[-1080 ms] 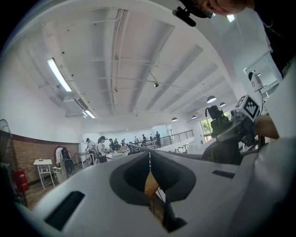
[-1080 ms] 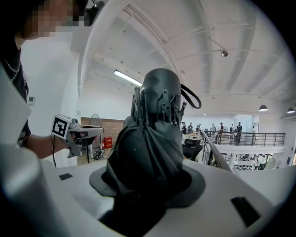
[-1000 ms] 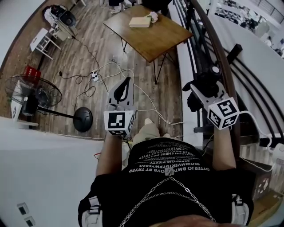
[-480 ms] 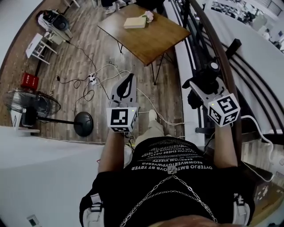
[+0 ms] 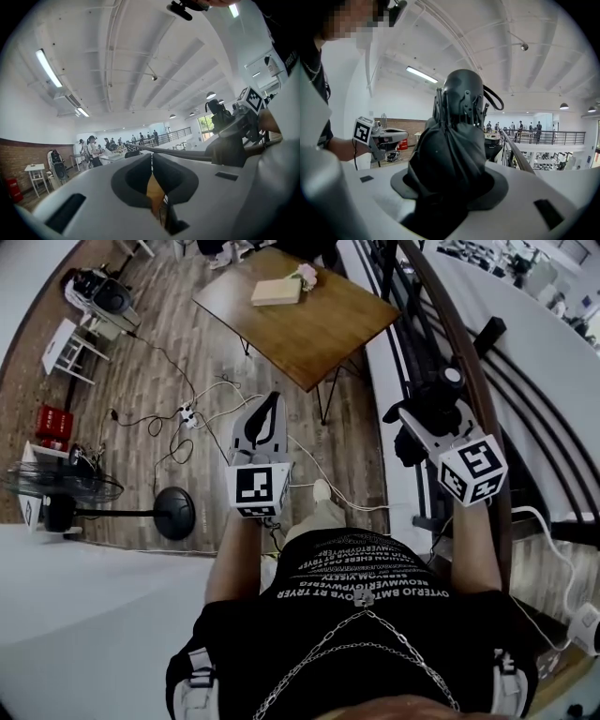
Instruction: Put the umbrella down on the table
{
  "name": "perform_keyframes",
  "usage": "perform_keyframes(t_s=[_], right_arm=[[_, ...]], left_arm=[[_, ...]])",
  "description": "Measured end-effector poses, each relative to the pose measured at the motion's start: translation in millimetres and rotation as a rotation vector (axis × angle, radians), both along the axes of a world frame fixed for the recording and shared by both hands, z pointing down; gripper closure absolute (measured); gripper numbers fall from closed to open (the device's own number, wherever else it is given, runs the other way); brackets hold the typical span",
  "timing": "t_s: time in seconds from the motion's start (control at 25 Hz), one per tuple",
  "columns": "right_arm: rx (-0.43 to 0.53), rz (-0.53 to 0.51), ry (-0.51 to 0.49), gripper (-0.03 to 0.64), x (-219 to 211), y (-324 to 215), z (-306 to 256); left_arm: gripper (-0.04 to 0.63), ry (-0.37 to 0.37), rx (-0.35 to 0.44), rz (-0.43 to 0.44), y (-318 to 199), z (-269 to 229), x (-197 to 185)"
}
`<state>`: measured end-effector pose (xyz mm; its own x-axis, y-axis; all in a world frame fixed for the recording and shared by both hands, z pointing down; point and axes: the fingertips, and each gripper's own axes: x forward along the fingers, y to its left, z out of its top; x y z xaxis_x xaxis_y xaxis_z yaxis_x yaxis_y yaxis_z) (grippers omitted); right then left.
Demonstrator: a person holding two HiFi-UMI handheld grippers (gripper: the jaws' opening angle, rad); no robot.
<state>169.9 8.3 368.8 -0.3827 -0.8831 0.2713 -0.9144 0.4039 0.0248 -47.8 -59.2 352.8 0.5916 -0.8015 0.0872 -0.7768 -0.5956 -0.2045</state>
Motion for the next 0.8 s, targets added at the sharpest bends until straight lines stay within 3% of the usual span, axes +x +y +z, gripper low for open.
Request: perform_keyframes(t_s=[0.8], right_arm=[[-0.014, 0.087, 0.002, 0.37, 0.8, -133.4, -5.7]], left_arm=[[0.565, 0.027, -0.005, 0.058, -159.0, -9.4, 4.6]])
